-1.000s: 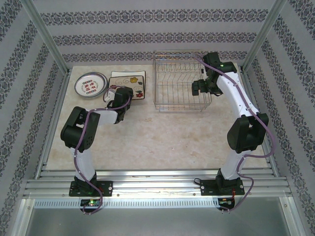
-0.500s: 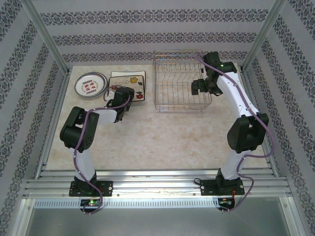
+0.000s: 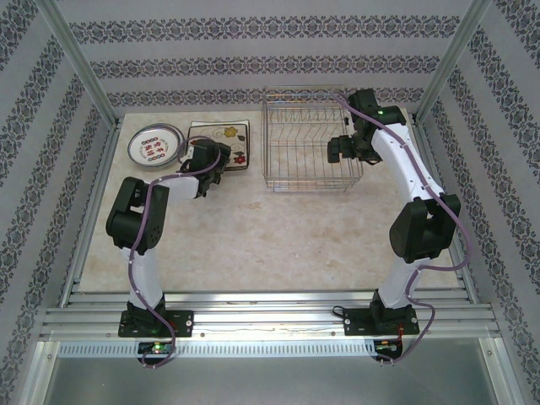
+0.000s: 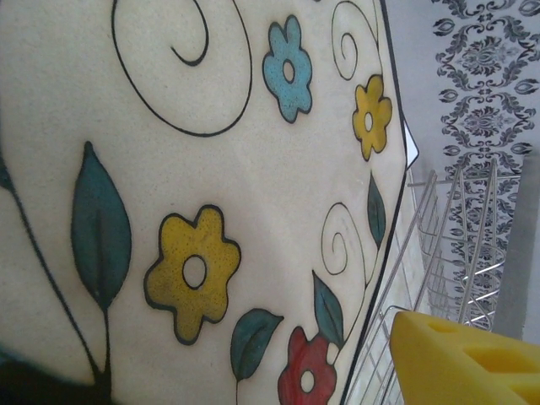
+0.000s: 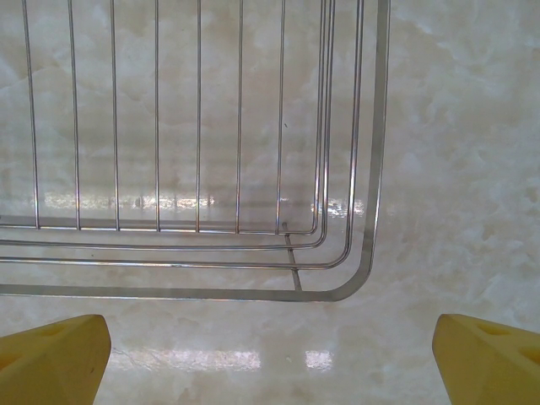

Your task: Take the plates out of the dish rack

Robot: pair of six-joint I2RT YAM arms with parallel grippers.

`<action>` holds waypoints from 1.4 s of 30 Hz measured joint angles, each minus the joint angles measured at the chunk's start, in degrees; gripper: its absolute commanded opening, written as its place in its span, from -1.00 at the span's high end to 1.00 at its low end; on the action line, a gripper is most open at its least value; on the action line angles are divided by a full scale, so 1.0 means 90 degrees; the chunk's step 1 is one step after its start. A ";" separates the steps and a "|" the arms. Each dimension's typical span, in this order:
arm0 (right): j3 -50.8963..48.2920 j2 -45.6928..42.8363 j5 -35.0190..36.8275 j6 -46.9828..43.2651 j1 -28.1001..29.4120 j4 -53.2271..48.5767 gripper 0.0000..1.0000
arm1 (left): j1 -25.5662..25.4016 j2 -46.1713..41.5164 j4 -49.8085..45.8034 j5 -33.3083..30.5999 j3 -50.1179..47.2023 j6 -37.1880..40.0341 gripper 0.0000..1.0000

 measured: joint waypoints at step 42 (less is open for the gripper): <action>-0.0644 -0.0709 -0.0121 0.0233 0.0000 0.0214 -0.96 | 0.0265 -0.0104 -0.1722 0.1569 0.0886 0.1741 -1.00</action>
